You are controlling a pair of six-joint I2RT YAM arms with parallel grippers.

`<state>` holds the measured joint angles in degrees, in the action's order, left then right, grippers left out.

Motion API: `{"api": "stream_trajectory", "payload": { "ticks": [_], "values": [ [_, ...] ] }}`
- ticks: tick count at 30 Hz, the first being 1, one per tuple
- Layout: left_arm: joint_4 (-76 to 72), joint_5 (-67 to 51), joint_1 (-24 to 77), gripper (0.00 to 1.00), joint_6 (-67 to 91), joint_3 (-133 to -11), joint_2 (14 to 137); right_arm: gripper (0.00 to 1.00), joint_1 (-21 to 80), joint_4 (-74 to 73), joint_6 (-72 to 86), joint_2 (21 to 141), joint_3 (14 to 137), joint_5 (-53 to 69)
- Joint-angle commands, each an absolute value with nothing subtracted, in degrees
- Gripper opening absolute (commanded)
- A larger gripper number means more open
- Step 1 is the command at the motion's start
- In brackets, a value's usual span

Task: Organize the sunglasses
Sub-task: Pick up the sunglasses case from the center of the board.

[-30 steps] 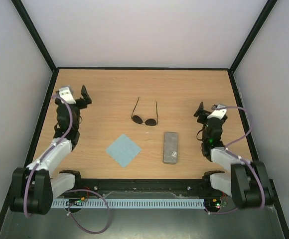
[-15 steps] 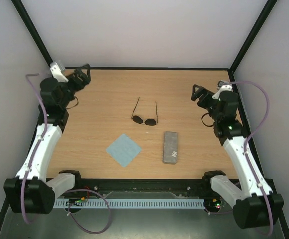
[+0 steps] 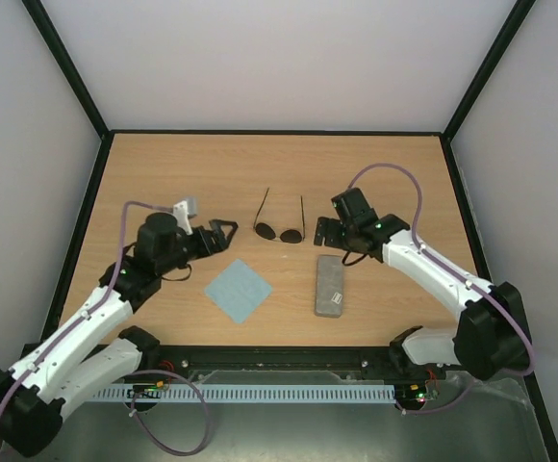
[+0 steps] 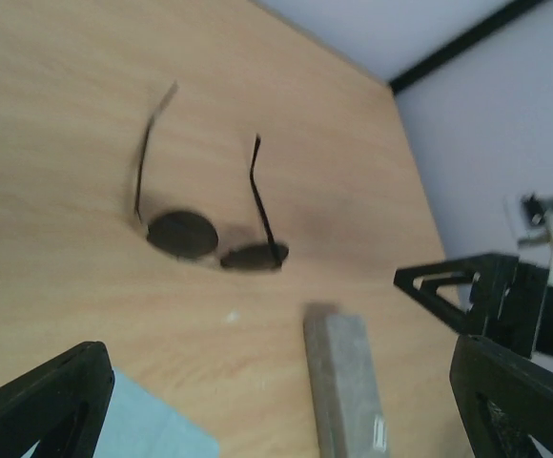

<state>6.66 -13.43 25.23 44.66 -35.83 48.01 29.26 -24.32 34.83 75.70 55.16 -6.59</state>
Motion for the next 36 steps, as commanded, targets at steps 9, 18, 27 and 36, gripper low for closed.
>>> {"api": "stream_trajectory", "payload": {
  "ticks": [9,18,27,36],
  "values": [
    [17.4,-7.8,40.8,1.00,49.1,-27.1,44.3,0.99,42.2,-30.9,50.3,69.1,42.6,-14.2],
    [19.8,-0.7,46.9,1.00,47.9,-25.9,46.4,0.94,46.3,-30.2,49.7,71.0,38.8,-17.6],
    [15.3,-1.1,48.2,0.99,50.8,-25.4,50.8,0.92,46.4,-25.1,49.0,74.4,38.1,-14.8],
    [14.7,-1.1,48.4,0.99,51.2,-25.9,51.5,0.83,46.5,-23.0,47.6,77.4,39.2,-13.5]
  ]
}}
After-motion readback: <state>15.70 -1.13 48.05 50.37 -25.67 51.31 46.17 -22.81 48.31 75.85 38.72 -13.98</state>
